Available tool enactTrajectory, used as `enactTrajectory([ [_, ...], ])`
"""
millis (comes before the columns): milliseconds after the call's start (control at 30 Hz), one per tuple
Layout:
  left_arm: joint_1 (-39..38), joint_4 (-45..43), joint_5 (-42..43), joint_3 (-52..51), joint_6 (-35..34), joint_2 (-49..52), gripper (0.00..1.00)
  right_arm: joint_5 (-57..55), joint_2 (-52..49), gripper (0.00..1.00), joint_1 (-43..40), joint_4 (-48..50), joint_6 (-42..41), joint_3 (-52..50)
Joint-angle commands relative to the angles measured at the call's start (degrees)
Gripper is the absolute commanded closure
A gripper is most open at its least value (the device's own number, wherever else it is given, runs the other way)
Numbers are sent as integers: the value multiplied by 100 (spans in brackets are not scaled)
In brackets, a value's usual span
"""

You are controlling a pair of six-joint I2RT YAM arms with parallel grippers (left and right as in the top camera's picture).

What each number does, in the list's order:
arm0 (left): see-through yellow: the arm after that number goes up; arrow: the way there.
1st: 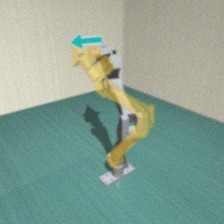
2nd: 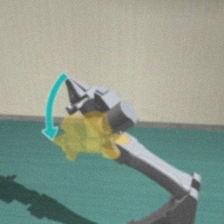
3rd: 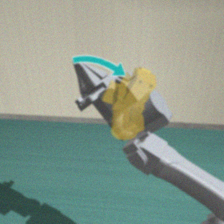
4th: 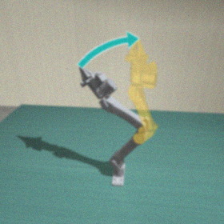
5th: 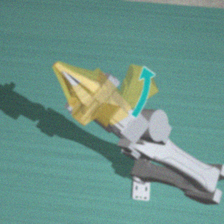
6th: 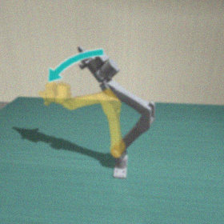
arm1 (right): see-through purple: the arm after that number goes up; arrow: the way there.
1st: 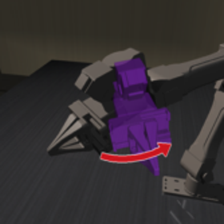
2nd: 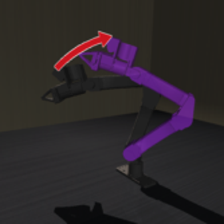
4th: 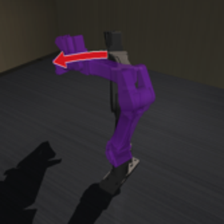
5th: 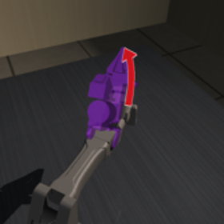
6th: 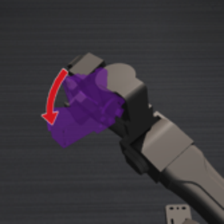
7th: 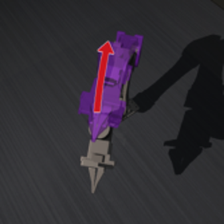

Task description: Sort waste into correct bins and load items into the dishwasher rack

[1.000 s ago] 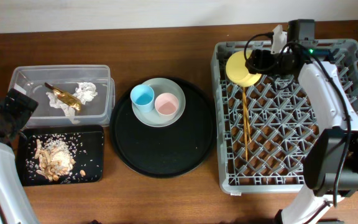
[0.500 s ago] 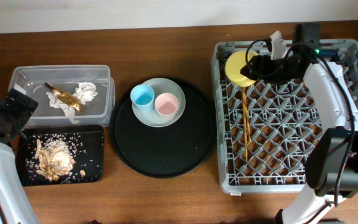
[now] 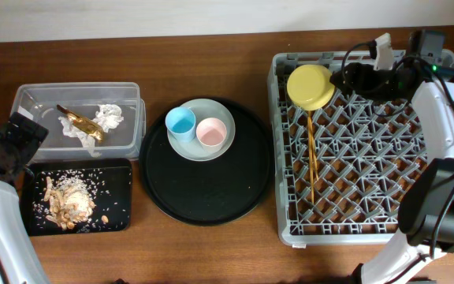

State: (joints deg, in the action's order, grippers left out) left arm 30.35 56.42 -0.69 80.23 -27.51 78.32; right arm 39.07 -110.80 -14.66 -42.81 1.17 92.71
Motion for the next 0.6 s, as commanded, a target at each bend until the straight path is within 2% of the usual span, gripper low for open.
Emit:
enactTrajectory([
  [0,20,9,-20,76,11,-13,1,612,-400,22,39,144,28,-57],
  [133,20,9,-20,76,11,-13,1,1329,-767,24,33,216,92,-57],
  [333,20,9,-20,76,11,-13,1,2573,-752,44,33,166,337,-55],
  [467,20,9,-20,76,11,-13,1,2865,-748,49,33,61,345,-55],
  [567,20,9,-20,76,11,-13,1,2863,-743,63,44,-258,793,-55],
])
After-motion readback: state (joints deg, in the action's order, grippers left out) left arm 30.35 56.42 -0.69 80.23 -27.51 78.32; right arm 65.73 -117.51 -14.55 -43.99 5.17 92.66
